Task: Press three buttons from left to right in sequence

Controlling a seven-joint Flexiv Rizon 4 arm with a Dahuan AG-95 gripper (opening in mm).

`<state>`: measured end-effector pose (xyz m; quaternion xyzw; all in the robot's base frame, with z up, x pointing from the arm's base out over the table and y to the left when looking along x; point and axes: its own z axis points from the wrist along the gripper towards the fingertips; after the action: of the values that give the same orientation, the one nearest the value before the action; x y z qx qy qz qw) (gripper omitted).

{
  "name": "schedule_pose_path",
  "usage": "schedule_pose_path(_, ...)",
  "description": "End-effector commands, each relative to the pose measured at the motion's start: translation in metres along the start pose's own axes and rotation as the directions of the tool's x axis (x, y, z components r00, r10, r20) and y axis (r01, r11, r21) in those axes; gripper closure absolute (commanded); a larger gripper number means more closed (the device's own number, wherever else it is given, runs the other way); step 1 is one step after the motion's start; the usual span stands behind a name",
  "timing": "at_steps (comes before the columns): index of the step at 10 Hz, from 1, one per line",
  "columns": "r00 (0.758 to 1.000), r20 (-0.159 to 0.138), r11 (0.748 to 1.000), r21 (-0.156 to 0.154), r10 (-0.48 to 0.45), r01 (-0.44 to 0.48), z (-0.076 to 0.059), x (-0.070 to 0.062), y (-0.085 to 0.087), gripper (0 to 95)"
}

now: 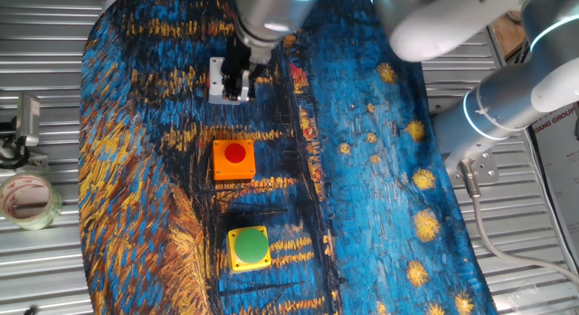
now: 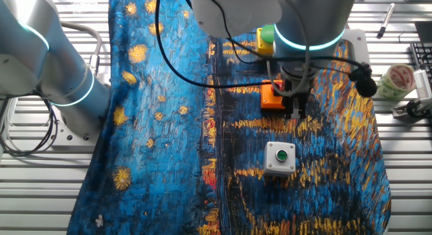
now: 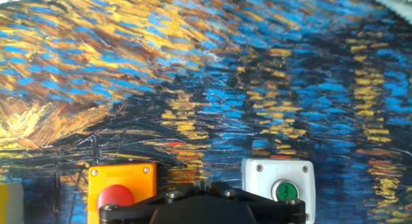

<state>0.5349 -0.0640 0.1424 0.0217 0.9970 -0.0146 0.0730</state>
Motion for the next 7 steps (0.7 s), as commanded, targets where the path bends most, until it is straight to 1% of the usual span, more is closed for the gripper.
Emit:
schedule_pose_path(1,1.0,-0.007,1.0,-0.012,-0.002,0.001,-0.0012,-0.0001,0.0007,95.0)
schedule_pose_path(4,1.0,-0.012,1.0,-0.011,0.0,0.0,-0.001,-0.0004,0.0014,95.0)
schedule_pose_path(6,0.999,-0.031,1.0,-0.005,-0.006,0.006,-0.0021,-0.0002,0.001,95.0)
schedule_pose_path(7,0.999,-0.036,1.0,0.0,-0.01,0.01,-0.0021,-0.0002,0.001,95.0)
